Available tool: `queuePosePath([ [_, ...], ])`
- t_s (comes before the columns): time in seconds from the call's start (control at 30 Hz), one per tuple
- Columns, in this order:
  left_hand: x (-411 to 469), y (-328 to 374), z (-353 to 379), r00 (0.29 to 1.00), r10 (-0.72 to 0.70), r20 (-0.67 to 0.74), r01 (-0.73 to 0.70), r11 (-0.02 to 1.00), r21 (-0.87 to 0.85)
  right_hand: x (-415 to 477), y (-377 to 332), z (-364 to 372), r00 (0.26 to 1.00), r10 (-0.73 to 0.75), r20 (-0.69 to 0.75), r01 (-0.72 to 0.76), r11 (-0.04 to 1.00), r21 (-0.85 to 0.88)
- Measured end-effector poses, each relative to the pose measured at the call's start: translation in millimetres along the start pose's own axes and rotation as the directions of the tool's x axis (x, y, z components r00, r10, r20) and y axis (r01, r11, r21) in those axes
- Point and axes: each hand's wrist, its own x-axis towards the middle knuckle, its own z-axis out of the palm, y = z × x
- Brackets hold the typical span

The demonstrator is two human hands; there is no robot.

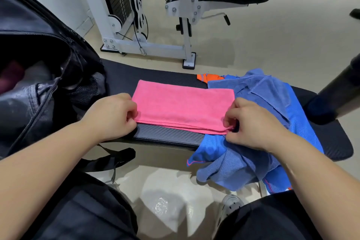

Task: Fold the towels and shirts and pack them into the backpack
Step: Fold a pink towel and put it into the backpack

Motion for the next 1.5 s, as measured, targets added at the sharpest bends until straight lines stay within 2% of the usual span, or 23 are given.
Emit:
queuePosePath([
  [0.1, 6.9, 10.6, -3.6, 0.984, 0.004, -0.180, -0.025, 0.993, -0.117, 3.2, -11.3, -12.6, 0.985, 0.021, -0.173, 0.002, 0.991, 0.133],
  [0.17, 19.0, 17.5, -0.8, 0.977, -0.008, -0.212, -0.025, 0.988, -0.156, 15.9, -26.7, -16.4, 0.958, 0.028, -0.285, 0.010, 0.991, 0.132],
  [0.2, 25.9, 19.6, 2.5, 0.984, -0.016, -0.179, -0.015, 0.986, -0.167, 25.7, -36.3, -16.2, 0.954, 0.024, -0.300, 0.005, 0.995, 0.096],
  [0.3, 42.2, 21.8, 16.3, 0.999, -0.033, 0.032, 0.035, 0.996, -0.087, 66.0, -62.5, -1.4, 0.985, 0.043, -0.168, -0.054, 0.997, -0.060],
  [0.4, 47.0, 18.5, 32.2, 0.963, -0.075, 0.258, 0.068, 0.997, 0.034, 98.1, -72.4, 28.6, 0.990, 0.137, 0.034, -0.129, 0.979, -0.160],
  [0.47, 48.0, 13.2, 40.2, 0.938, -0.089, 0.336, 0.077, 0.996, 0.049, 102.1, -69.9, 52.2, 0.976, 0.189, 0.103, -0.168, 0.968, -0.184],
  [0.63, 50.4, 0.4, 43.4, 0.937, -0.055, 0.346, 0.051, 0.998, 0.021, 86.3, -65.9, 74.0, 0.982, 0.189, -0.016, -0.189, 0.969, -0.159],
  [0.73, 48.4, -0.5, 45.2, 0.949, -0.041, 0.313, 0.051, 0.998, -0.024, 86.3, -66.5, 73.6, 0.981, 0.191, -0.034, -0.194, 0.967, -0.164],
  [0.9, 47.2, -3.2, 33.0, 0.945, -0.227, 0.236, 0.268, 0.950, -0.159, 86.6, -66.9, 73.1, 0.982, 0.186, -0.045, -0.191, 0.967, -0.168],
  [1.03, 43.9, -13.3, 26.3, 0.963, -0.225, 0.146, 0.252, 0.946, -0.205, 88.5, -68.3, 68.8, 0.982, 0.183, -0.035, -0.187, 0.966, -0.178],
  [1.13, 45.5, -11.4, 24.5, 0.965, -0.218, 0.147, 0.253, 0.924, -0.287, 91.7, -77.5, 64.0, 0.985, 0.146, -0.088, -0.159, 0.973, -0.167],
  [1.33, 53.3, 0.8, 18.7, 0.929, -0.325, 0.178, 0.370, 0.774, -0.514, 89.8, -84.3, 82.2, 0.988, 0.155, -0.017, -0.156, 0.978, -0.142],
  [1.5, 52.9, -2.6, 9.0, 0.900, -0.365, 0.238, 0.430, 0.655, -0.621, 89.3, -80.3, 81.9, 0.992, 0.124, -0.009, -0.124, 0.983, -0.137],
])
